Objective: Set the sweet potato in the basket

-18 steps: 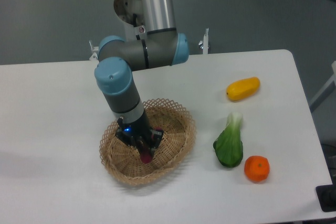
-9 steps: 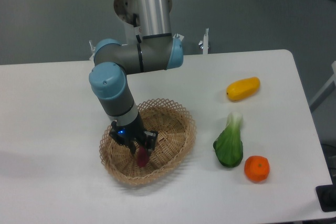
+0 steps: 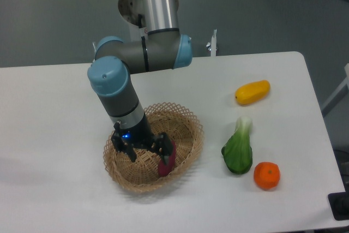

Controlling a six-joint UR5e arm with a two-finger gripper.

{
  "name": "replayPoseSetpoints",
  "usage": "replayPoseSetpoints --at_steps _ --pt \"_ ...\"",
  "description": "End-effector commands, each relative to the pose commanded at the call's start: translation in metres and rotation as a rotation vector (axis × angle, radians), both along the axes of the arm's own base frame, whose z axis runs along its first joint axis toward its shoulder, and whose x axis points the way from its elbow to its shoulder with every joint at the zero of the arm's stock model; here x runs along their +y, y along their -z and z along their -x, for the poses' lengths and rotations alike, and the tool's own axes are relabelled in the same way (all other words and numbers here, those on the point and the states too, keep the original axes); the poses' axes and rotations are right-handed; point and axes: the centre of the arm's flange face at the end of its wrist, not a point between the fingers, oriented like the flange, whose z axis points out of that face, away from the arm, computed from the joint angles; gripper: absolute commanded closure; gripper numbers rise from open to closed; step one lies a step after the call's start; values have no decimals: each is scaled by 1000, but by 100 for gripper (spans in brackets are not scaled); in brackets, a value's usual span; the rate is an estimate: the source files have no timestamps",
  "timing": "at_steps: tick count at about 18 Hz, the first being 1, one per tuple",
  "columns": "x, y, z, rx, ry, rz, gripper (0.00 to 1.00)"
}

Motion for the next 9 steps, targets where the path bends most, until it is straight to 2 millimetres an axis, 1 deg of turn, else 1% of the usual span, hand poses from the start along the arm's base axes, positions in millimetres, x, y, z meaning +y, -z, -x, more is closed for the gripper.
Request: replayPoseSetpoints --at_steps 2,4,6,9 --pt "-11 -11 21 11 -30 -15 0" --pt "-21 -29 40 37 -31 -21 0" --pt "-39 -45 62 69 -9 0 0" --pt "-61 -51 90 80 21 53 0"
